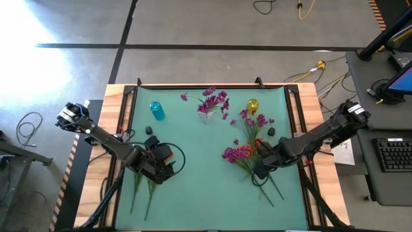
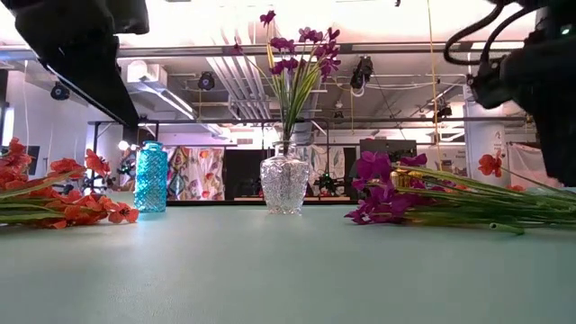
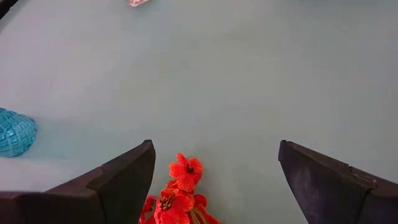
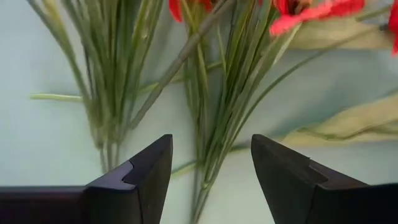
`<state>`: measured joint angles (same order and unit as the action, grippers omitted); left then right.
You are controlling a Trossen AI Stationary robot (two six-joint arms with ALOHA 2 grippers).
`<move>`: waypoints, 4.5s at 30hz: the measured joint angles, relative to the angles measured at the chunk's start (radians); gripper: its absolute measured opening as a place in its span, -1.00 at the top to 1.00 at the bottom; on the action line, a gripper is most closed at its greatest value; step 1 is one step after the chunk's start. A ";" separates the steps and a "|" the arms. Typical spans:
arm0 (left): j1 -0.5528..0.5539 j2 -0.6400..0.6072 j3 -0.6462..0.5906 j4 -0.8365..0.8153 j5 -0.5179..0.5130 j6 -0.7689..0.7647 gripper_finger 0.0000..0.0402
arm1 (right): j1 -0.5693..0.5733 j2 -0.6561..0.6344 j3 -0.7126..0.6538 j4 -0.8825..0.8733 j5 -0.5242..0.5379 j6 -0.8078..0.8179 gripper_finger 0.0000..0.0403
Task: Sort flowers into vase by color
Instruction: Put the right orange flowers into the yellow flower vase
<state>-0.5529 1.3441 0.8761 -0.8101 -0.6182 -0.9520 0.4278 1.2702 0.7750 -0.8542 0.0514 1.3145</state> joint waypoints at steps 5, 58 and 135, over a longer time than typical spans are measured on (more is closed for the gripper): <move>0.000 0.033 -0.002 0.000 0.001 0.000 -0.63 | -0.029 0.007 0.000 0.039 -0.032 -0.016 -0.05; 0.000 0.051 -0.002 0.008 -0.002 -0.011 -0.63 | -0.043 -0.006 -0.007 -0.113 -0.348 -0.046 0.93; 0.072 0.216 -0.002 1.106 -0.080 1.038 -0.63 | 0.039 0.256 0.587 -0.620 0.308 -0.530 0.94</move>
<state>-0.4813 1.5600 0.8745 0.2961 -0.6986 0.0857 0.4671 1.5257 1.3617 -1.4743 0.3591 0.7842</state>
